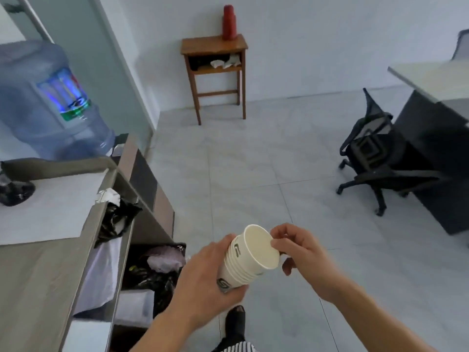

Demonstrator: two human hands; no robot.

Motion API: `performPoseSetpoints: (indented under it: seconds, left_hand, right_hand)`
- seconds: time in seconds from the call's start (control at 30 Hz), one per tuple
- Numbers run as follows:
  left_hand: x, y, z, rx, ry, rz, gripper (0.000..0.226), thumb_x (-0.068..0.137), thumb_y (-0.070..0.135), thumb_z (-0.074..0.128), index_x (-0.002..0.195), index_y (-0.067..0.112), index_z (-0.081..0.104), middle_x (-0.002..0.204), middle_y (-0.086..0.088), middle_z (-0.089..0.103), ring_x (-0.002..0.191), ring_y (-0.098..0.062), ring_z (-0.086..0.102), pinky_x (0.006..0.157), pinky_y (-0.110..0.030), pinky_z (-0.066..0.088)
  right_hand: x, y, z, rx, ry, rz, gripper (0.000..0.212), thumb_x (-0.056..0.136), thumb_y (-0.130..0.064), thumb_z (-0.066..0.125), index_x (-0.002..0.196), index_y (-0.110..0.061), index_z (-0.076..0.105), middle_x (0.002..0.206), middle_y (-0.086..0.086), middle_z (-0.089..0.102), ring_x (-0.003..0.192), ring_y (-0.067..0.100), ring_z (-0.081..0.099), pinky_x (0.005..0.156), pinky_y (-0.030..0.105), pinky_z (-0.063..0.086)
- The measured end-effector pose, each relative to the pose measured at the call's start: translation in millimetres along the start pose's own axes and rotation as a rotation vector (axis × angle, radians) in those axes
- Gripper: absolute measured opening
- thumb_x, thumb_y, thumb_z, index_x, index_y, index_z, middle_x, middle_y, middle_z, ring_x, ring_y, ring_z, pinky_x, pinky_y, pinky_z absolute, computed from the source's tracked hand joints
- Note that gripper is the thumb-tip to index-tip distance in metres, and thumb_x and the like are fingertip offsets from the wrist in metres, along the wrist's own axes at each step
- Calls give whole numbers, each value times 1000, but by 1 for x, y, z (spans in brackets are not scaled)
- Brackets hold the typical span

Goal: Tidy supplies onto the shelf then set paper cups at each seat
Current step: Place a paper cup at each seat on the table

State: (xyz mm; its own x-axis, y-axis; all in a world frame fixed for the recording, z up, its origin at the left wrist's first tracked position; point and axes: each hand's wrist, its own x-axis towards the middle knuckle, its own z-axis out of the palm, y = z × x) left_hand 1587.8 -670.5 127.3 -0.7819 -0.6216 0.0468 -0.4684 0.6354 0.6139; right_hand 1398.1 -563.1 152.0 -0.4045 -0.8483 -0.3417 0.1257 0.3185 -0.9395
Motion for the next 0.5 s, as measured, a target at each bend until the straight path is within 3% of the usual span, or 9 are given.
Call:
performPoseSetpoints:
  seconds: [0.1, 0.2, 0.27, 0.33, 0.5]
  left_hand:
    - [58, -3, -3, 1, -31, 60, 82, 64, 57, 68, 134, 47, 28, 114, 21, 56, 103, -2, 54, 86, -26, 49]
    - [113, 5, 1, 8, -109, 153, 81, 63, 57, 66, 133, 49, 26, 113, 19, 57, 100, -2, 54, 84, -24, 48]
    - [144, 18, 11, -3, -193, 218, 80, 64, 57, 66, 132, 50, 26, 112, 20, 57, 98, -1, 54, 83, -23, 48]
    - [170, 33, 28, -24, -291, 274, 80, 63, 56, 67, 133, 49, 28, 113, 21, 57, 98, 0, 53, 84, -23, 48]
    - [228, 71, 77, -99, -438, 346, 80, 62, 54, 70, 131, 49, 29, 113, 25, 56, 96, -1, 54, 81, -20, 48]
  right_hand:
    - [21, -16, -15, 67, -58, -30, 50, 70, -40, 70, 114, -16, 65, 101, 6, 69, 81, 10, 62, 57, 24, 46]
    - [38, -20, -28, -1, 124, -65, 70, 53, -43, 83, 117, -24, 62, 109, -1, 69, 96, 11, 65, 64, 27, 55]
    - [44, -17, -42, 40, 324, -59, 68, 46, -42, 85, 109, -25, 64, 104, -2, 70, 97, 13, 65, 71, 33, 59]
    - [42, -12, -64, 175, 478, -62, 65, 43, -40, 82, 103, -21, 65, 97, 2, 69, 86, 12, 64, 63, 27, 54]
    - [20, -8, -150, 459, 801, -173, 52, 53, -25, 74, 102, -14, 61, 86, 3, 70, 85, 22, 64, 75, 35, 51]
